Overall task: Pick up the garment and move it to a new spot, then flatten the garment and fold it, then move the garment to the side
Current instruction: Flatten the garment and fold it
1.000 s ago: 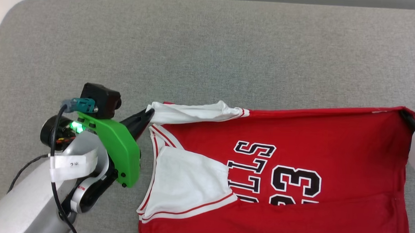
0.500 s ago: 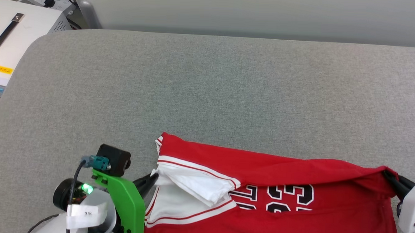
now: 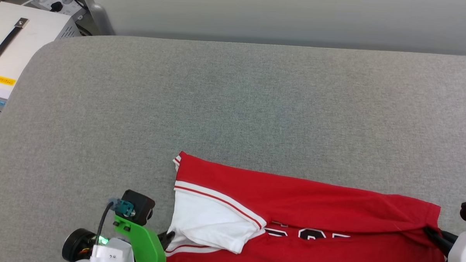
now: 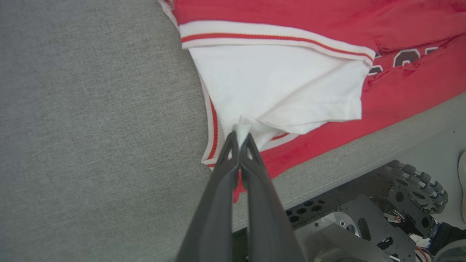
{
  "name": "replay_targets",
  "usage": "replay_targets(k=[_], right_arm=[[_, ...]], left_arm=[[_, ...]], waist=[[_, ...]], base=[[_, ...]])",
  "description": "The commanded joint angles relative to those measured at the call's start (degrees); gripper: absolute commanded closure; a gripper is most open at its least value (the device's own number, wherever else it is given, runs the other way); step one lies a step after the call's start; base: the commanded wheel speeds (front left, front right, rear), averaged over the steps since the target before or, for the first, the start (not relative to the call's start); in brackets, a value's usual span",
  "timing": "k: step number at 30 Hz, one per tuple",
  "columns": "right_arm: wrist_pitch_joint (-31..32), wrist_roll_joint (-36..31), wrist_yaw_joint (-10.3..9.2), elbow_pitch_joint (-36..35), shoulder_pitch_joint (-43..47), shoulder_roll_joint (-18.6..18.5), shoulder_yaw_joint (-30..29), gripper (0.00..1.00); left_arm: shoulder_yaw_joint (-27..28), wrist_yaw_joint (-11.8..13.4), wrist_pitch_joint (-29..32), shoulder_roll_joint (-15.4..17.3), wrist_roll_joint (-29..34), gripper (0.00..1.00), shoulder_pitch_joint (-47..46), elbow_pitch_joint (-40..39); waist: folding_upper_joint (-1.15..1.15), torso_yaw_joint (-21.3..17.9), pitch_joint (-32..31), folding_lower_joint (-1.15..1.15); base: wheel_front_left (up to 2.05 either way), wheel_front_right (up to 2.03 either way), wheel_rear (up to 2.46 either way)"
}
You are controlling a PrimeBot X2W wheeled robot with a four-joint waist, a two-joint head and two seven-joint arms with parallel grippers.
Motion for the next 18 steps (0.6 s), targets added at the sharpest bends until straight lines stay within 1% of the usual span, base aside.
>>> replay_targets(k=[1, 5, 6, 7, 8, 9, 10, 14, 18], right_arm=[[0.0, 0.4, -0.05, 0.1, 0.4, -0.7, 0.8, 1.00], [-0.2, 1.2, -0.05, 1.3, 0.0, -1.4, 3.1, 1.00], [-0.2, 1.6, -0.05, 1.7, -0.1, -1.4, 3.4, 0.77], [-0.3, 1.8, -0.05, 2.1, -0.3, -1.5, 3.8, 0.05], [-0.3, 2.0, -0.05, 2.6, -0.4, -1.5, 4.1, 0.00], [-0.4, 2.1, -0.05, 2.7, -0.7, -1.6, 4.8, 0.00], [-0.6, 2.5, -0.05, 2.9, -0.9, -1.5, 5.2, 0.00], [-1.6, 3.9, -0.05, 3.4, -1.6, -1.3, 5.8, 0.00], [-1.3, 6.8, -0.05, 2.7, -1.7, -0.3, 4.3, 0.00]], left_arm=[[-0.3, 0.1, 0.4, 0.2, 0.3, 1.00, 0.7, 0.5], [-1.7, -0.5, 1.3, -0.3, 1.0, 1.00, 0.3, 2.0], [-2.1, -0.6, 1.6, -0.4, 1.3, 1.00, 0.2, 2.3], [-2.6, -0.7, 1.7, -0.7, 1.7, 1.00, -0.1, 2.7], [-2.8, -0.8, 1.7, -1.1, 1.9, 0.82, -0.3, 3.0], [-3.0, -0.8, 1.4, -1.5, 2.4, 0.09, -0.7, 3.4], [-3.2, -0.7, 1.2, -1.8, 2.7, 0.00, -0.9, 3.8], [-3.8, -0.9, 0.4, -2.8, 3.6, 0.00, -1.4, 5.6], [-3.0, -1.1, -1.6, -3.8, 2.8, 0.00, -1.0, 6.2]], waist=[[0.00, 0.0, 0.0, 0.00], [0.00, 0.0, 0.2, 0.00], [0.00, 0.0, 0.3, 0.00], [0.00, 0.0, 0.4, 0.00], [0.00, 0.0, 0.4, 0.00], [0.00, 0.0, 0.5, 0.00], [0.00, 0.0, 0.4, 0.00], [0.00, -0.1, -0.3, 0.00], [0.00, -0.4, -1.7, 0.00]], base=[[0.00, 0.00, 0.00], [0.00, 0.00, 0.00], [0.00, 0.00, 0.00], [0.00, 0.00, 0.00], [0.00, 0.00, 0.00], [0.00, 0.00, 0.00], [0.00, 0.00, 0.00], [0.00, 0.00, 0.00], [0.00, 0.00, 0.00]])
